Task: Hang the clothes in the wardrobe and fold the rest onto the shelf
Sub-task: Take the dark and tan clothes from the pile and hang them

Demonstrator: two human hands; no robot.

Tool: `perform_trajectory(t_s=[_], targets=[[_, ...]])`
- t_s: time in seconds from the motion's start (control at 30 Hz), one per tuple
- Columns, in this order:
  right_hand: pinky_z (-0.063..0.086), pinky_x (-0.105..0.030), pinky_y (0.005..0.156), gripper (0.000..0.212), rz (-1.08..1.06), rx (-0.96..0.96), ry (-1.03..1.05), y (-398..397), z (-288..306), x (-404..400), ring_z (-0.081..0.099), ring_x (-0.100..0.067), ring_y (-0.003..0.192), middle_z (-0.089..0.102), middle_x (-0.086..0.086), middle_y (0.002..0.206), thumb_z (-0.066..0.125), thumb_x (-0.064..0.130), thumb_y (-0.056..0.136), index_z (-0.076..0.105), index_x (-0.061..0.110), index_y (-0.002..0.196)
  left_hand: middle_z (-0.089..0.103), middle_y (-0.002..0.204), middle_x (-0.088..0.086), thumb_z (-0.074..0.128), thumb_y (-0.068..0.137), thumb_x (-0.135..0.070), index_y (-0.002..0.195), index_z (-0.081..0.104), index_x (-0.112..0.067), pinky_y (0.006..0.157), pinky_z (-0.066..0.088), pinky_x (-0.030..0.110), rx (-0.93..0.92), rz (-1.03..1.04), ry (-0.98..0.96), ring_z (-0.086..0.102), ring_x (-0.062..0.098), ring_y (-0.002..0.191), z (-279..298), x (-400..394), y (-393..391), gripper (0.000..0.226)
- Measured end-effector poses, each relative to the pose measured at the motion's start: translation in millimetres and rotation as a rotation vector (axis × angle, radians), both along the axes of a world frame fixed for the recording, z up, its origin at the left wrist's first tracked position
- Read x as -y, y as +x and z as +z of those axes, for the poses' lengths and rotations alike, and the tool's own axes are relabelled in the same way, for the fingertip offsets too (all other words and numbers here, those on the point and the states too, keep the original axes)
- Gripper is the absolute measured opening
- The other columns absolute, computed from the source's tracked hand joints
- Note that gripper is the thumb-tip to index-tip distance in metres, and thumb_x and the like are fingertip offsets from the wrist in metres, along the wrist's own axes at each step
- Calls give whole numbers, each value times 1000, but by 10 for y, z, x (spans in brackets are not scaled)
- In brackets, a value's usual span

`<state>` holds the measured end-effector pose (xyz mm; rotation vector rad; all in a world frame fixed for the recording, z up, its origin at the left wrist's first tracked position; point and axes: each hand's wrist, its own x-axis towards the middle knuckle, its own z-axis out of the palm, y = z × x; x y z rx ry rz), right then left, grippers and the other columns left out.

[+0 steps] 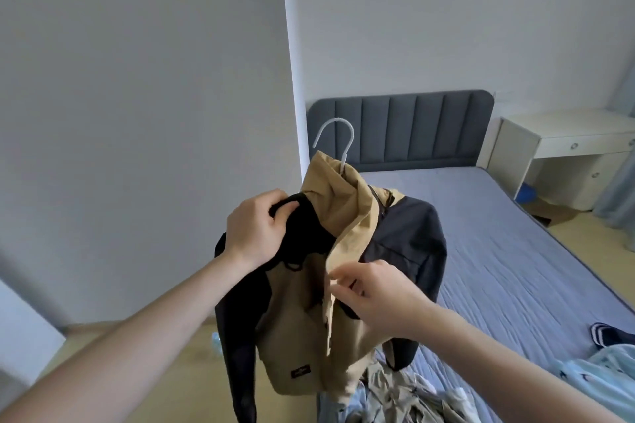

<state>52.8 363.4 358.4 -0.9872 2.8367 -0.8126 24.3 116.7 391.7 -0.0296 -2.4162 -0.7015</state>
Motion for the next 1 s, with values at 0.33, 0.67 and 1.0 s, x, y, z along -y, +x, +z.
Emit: perform_trajectory(t_s=[0.33,0.67,1.0], targets=[[53,-28,88,33,-293,-331,-303,-513,446,-506,58,-4,106,64,19,116,74,36,90,62,40,120,69,84,-22,52,97,-46,90,68,-33,61,52,27,-57,11,44,65,1,78,-169,669,305,22],[48,-27,70,20,23,-70,-72,-787,463,438,62,-4,78,68,21,78,57,37,100,63,42,82,68,86,-23,54,94,-45,89,66,-32,68,49,23,-73,157,22,64,2,81,-20,1477,837,18],[33,-22,54,31,323,220,-402,-72,499,2350,43,-5,59,48,7,61,59,26,101,61,7,78,66,87,-20,58,99,-39,93,71,-35,78,50,26,89,283,90,62,1,86,104,3050,1835,15]])
